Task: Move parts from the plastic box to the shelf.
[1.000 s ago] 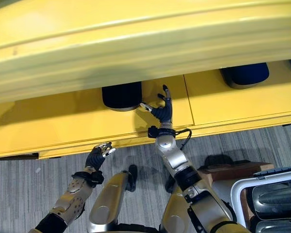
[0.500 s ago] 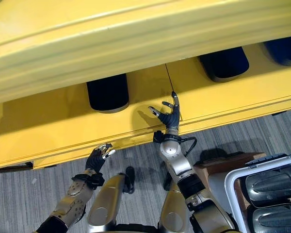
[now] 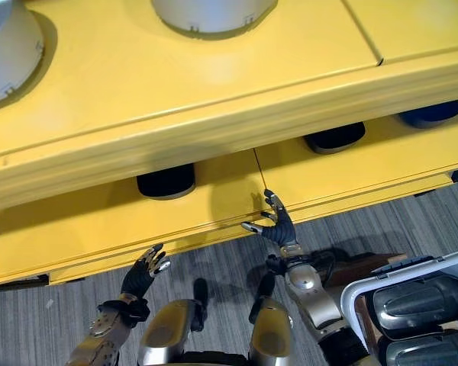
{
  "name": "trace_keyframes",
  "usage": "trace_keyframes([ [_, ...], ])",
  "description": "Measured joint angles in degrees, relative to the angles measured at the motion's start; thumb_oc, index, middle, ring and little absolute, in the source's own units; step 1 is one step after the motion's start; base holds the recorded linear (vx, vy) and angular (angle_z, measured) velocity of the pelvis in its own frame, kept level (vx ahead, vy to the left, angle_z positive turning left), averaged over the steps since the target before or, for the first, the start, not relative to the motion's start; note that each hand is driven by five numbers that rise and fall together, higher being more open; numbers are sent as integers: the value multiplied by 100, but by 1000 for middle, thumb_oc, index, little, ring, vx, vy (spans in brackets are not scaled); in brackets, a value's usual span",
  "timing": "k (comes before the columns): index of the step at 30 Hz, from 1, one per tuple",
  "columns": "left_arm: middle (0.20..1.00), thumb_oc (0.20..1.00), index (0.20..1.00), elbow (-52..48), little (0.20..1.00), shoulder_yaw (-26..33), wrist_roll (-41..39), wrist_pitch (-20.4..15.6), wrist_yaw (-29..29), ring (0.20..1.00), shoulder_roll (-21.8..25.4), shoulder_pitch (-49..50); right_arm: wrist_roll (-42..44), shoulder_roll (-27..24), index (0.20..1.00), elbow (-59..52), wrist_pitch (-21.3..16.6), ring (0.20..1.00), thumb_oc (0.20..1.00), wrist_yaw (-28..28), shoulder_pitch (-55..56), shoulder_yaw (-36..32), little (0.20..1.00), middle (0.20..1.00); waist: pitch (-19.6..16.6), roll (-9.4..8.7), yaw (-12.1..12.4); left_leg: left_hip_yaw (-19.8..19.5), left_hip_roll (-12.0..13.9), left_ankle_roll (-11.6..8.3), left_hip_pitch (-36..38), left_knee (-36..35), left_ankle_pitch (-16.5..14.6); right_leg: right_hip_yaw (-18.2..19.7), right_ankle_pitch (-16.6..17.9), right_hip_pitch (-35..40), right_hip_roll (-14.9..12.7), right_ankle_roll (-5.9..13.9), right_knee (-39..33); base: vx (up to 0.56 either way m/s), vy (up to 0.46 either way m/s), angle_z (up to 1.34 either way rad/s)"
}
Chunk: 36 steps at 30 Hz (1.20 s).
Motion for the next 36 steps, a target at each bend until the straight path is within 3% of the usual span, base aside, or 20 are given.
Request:
trace_keyframes([
  [4, 1000, 1000, 1000, -124, 1000, 6, 108, 204, -1234, 1000, 405, 229, 4, -241, 1000, 82, 65, 1000, 1000, 364, 482, -230, 1000, 1000, -585, -70, -114, 28, 61, -74, 265, -434, 165, -13, 53, 177, 140, -22, -313, 39, -46, -4],
  [7, 1000, 1000, 1000, -275, 1000, -6, 35, 391, -1701, 1000, 461, 249, 5, -209, 1000, 103, 91, 1000, 1000, 492, 596, -258, 1000, 1000, -809, -145, -197, 90, 89, -103, 577, -683, 232, -1, 120, 458, 214, -18, -533, 71, -10, -8],
  [10, 1000, 1000, 1000, -684, 1000, 55, -265, 394, -2181, 1000, 465, 229, 4, -137, 1000, 127, 115, 1000, 1000, 629, 788, -265, 1000, 1000, -1261, -198, -189, 105, 84, -90, 656, -967, 310, -11, 160, 478, 242, 1, -664, 54, -3, 1],
  [14, 1000, 1000, 1000, -1094, 1000, 251, -640, 410, -3023, 1000, 481, 227, 4, -118, 1000, 167, 205, 1000, 1000, 722, 790, -272, 1000, 1000, -1489, -194, -185, 103, 39, -76, 764, -1130, 393, -36, 233, 584, 232, 40, -812, 45, -2, 2],
  [21, 1000, 1000, 1000, -1458, 1000, 808, -1481, 470, -4109, 1000, 482, 468, 0, -105, 1000, 146, 338, 1000, 1000, 1476, 754, -273, 1000, 1000, -1545, -46, -84, 11, 8, -66, 913, -1252, 475, -138, 281, 797, 238, 87, -1001, 52, 37, 7],
  [25, 1000, 1000, 1000, -1460, 1000, 971, -1450, 760, -4594, 1000, 544, 575, 89, -152, 1000, -117, 374, 1000, 1000, 1611, 834, -300, 1000, 1000, -1579, 7, -73, 16, -18, -45, 919, -1316, 460, -134, 287, 798, 223, 105, -1025, 50, 123, 1],
  [29, 1000, 1000, 1000, -1465, 1000, 753, -1239, 1097, -5193, 1000, 588, 533, 394, -154, 1000, -144, 516, 1000, 1000, 1306, 989, -565, 1000, 1000, -1575, -11, -216, 114, -95, 5, 936, -1295, 429, -19, 289, 709, 172, 135, -977, 46, 255, -14],
  [32, 1000, 1000, 1000, -1467, 1000, 486, -1116, 1145, -5484, 1000, 645, 227, 569, -101, 1000, -131, 596, 1000, 1000, 993, 960, -701, 1000, 1000, -1527, -58, -393, 283, -162, 65, 914, -1233, 389, 152, 300, 576, 100, 179, -870, 9, 227, -27],
  [36, 1000, 1000, 1000, -1450, 1000, 39, -935, 1248, -5502, 1000, 734, -492, 927, 114, 1000, 161, 680, 1000, 1000, 520, 804, -874, 1000, 1000, -1367, -202, -641, 615, -290, 185, 830, -940, 236, 361, 317, 334, -86, 264, -545, 20, 264, -31],
])
